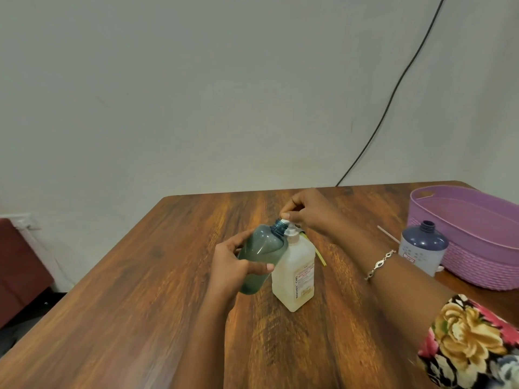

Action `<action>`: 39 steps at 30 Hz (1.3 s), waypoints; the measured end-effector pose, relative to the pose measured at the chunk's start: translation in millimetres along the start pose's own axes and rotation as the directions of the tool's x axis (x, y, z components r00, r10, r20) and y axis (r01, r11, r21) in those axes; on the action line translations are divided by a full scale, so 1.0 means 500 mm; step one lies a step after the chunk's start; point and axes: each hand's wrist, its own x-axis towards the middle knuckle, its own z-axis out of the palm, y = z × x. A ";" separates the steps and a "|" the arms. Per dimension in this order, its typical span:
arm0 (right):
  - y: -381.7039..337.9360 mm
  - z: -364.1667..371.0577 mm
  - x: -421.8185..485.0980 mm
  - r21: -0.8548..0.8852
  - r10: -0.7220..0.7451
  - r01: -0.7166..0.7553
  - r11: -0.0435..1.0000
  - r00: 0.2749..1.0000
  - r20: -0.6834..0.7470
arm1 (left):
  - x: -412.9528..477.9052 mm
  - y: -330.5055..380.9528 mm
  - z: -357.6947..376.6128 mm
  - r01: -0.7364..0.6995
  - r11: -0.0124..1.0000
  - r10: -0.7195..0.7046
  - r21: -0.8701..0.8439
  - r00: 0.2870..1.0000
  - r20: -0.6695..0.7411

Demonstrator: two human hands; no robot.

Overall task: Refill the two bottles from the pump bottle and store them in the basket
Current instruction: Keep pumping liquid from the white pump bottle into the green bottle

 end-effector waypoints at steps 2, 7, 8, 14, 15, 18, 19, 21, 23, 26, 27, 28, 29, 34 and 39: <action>-0.007 -0.010 0.001 0.015 0.005 -0.005 1.000 1.000 0.018 | -0.001 0.006 0.000 -0.009 1.000 0.009 -0.006 1.000 0.002; -0.007 -0.013 0.003 0.008 0.008 -0.008 1.000 0.999 0.031 | 0.003 0.002 -0.002 -0.010 1.000 0.010 -0.008 1.000 -0.004; -0.002 -0.008 0.004 0.009 0.012 -0.012 1.000 1.000 0.028 | 0.003 -0.002 -0.003 -0.006 1.000 0.006 -0.005 1.000 -0.003; 0.013 0.000 0.003 0.068 0.014 -0.016 0.998 1.000 0.021 | 0.001 -0.012 -0.006 -0.007 1.000 0.007 0.002 1.000 0.007; 0.012 -0.001 0.000 0.107 0.007 -0.006 0.994 1.000 -0.010 | 0.001 -0.009 -0.006 -0.011 1.000 0.011 -0.003 1.000 0.010; 0.002 -0.016 -0.004 0.137 -0.009 0.012 0.991 1.000 -0.024 | 0.002 0.006 -0.003 -0.024 1.000 0.024 -0.011 0.999 0.022; -0.002 -0.023 -0.003 0.111 -0.010 0.010 0.994 1.000 -0.001 | 0.003 0.009 -0.002 -0.030 1.000 0.030 -0.009 0.999 0.026; -0.003 -0.028 -0.002 0.058 -0.018 0.016 0.998 1.000 0.025 | 0.005 0.011 0.001 -0.034 0.999 0.034 -0.005 0.999 0.029; 0.003 -0.020 0.001 0.038 -0.021 0.020 0.999 1.000 0.018 | 0.005 0.004 0.000 -0.032 0.999 0.032 0.002 0.999 0.028; 0.014 -0.009 0.003 0.015 -0.001 0.001 1.000 1.000 0.020 | 0.002 -0.008 -0.001 -0.023 1.000 0.023 0.005 1.000 0.016; 0.016 -0.008 0.002 0.016 0.002 -0.003 1.000 1.000 0.016 | 0.003 -0.010 -0.001 -0.022 1.000 0.022 0.002 1.000 0.009; 0.016 -0.007 0.000 0.030 0.005 -0.005 1.000 1.000 0.005 | 0.003 -0.010 0.000 -0.023 1.000 0.023 0.003 1.000 0.005; 0.016 -0.005 -0.002 0.056 0.007 -0.007 0.998 1.000 -0.009 | 0.004 -0.010 0.000 -0.024 1.000 0.024 0.006 1.000 0.003; 0.007 -0.008 -0.002 0.264 0.056 -0.040 0.964 0.997 -0.052 | 0.002 0.003 0.001 -0.022 0.999 0.023 -0.029 1.000 0.008; 0.015 0.000 -0.005 0.396 0.147 -0.120 0.910 0.988 -0.037 | 0.004 -0.005 0.004 -0.018 1.000 0.018 -0.009 1.000 0.007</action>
